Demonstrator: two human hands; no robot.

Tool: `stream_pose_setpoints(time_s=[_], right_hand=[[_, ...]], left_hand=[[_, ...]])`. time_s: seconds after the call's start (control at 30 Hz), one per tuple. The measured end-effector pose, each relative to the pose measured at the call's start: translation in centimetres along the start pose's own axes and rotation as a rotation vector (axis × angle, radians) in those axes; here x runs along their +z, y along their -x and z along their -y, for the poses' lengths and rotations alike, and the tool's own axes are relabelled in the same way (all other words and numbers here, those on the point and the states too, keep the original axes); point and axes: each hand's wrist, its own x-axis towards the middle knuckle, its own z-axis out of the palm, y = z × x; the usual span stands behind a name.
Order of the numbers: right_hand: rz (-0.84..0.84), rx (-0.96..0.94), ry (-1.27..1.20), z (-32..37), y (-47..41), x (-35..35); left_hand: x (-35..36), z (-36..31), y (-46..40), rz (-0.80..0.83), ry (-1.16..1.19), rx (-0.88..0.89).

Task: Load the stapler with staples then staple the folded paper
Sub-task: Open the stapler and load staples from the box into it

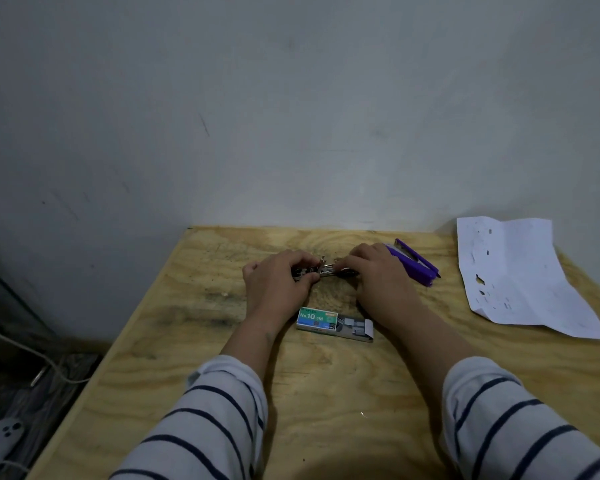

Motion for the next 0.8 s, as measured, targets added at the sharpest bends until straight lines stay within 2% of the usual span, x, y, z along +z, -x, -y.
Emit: stream_pose_setpoints(time_s=[0.23, 0.33, 0.53, 0.67, 0.8], right_hand=[[-0.089, 0.083, 0.025, -1.1, 0.4, 0.0], [-0.094, 0.165, -0.051, -0.8, 0.5, 0.1], [-0.145, 0.059, -0.118, -1.1, 0.6, 1.2], [-0.214, 0.103, -0.107, -1.1, 0.7, 1.5], [-0.179, 0.166, -0.155, -1.2, 0.5, 1.5]], left_hand=[[0.0, 0.0, 0.0, -0.004, -0.024, 0.015], [0.0, 0.0, 0.0, -0.006, -0.023, 0.015], [0.0, 0.0, 0.0, -0.023, -0.022, 0.008], [0.0, 0.0, 0.0, -0.023, -0.037, 0.025], [-0.1, 0.1, 0.1, -0.015, -0.013, 0.048]])
